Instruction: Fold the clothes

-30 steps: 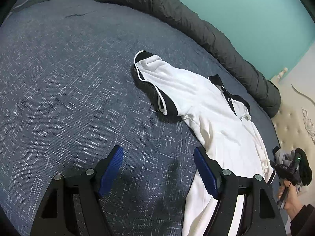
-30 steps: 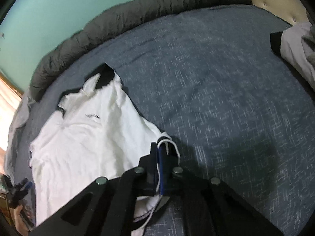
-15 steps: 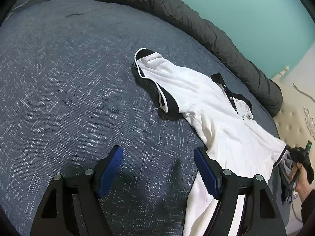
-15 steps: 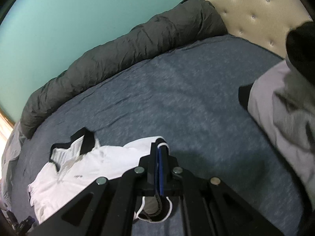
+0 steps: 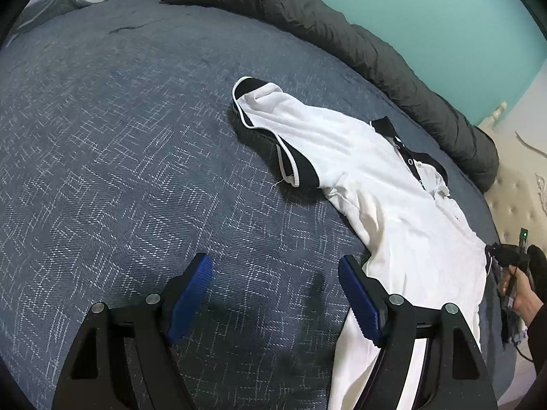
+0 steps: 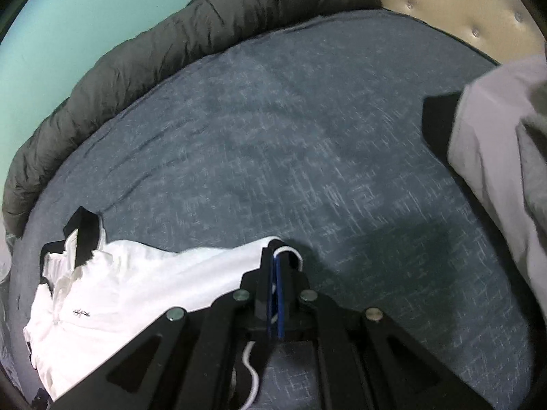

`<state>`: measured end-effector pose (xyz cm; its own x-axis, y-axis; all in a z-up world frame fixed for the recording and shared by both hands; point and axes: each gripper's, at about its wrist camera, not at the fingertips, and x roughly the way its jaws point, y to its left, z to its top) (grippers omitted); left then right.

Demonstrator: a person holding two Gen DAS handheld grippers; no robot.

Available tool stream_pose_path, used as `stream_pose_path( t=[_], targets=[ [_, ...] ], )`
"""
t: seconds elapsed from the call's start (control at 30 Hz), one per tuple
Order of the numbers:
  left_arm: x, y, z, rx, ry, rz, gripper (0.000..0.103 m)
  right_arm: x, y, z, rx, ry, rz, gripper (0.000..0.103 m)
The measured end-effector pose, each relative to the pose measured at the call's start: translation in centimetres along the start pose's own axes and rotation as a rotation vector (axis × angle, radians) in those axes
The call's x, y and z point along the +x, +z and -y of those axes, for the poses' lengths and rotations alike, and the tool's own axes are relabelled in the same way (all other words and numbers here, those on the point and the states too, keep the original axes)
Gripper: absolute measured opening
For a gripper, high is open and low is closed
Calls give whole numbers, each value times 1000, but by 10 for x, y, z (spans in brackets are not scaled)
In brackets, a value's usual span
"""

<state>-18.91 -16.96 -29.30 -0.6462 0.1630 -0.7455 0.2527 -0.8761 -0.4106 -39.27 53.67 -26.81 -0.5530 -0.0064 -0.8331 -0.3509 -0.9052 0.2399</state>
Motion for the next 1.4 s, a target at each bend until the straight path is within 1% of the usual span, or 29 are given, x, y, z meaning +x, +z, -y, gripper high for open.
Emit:
stream_pose_path(
  t=[0.03, 0.07, 0.1, 0.17, 0.3, 0.33, 0.4, 0.47, 0.6, 0.63, 0.73, 0.77, 0.8, 0.9, 1.0, 1.07, 1.2, 1.4],
  targets=[
    [0, 0, 0, 1, 0, 1, 82, -5, -2, 5, 23, 14, 10, 11],
    [-1, 0, 1, 2, -1, 1, 82, -9, -5, 9, 46, 28, 22, 21],
    [-1, 0, 1, 3, -1, 2, 82, -17, -8, 12, 63, 56, 41, 36],
    [-3, 0, 1, -1, -6, 5, 82, -33, -18, 16, 86, 125, 65, 44],
    [-6, 1, 0, -5, -14, 10, 82, -50, -40, 15, 84, 253, 28, 44],
    [-7, 0, 1, -2, -13, 10, 82, -51, -46, 11, 59, 278, 12, 44],
    [-7, 0, 2, 1, -15, 8, 82, -51, -56, -2, -8, 290, -18, 44],
    [-7, -1, 3, 4, -17, 6, 82, -49, -63, -13, -48, 310, -36, 44],
    [-8, 0, 1, -3, -22, 5, 82, -40, -72, -35, -116, 291, -58, 44],
    [-8, 0, 0, -5, -22, 5, 82, -38, -73, -39, -126, 289, -62, 42],
    [-7, 0, 0, -9, -23, 2, 82, -35, -77, -45, -160, 277, -78, 8],
    [-7, 0, 0, -8, -23, 1, 82, -34, -79, -44, -173, 276, -80, 5],
    [-8, -1, -1, -7, -24, 0, 82, -36, -81, -40, -179, 282, -85, 4],
    [-8, -1, -1, -6, -28, -1, 82, -43, -86, -22, -133, 288, -82, 3],
    [-8, -1, 0, -6, -30, -1, 83, -50, -92, 3, -93, 274, -78, 3],
    [-9, -2, 0, -3, -29, -2, 83, -50, -98, 15, -85, 265, -93, 3],
    [-7, -2, 2, 3, -23, -4, 83, -40, -113, 21, -97, 257, -147, 2],
    [-7, -2, 2, 3, -24, -6, 83, -39, -120, 35, -39, 280, -124, 1]
  ],
)
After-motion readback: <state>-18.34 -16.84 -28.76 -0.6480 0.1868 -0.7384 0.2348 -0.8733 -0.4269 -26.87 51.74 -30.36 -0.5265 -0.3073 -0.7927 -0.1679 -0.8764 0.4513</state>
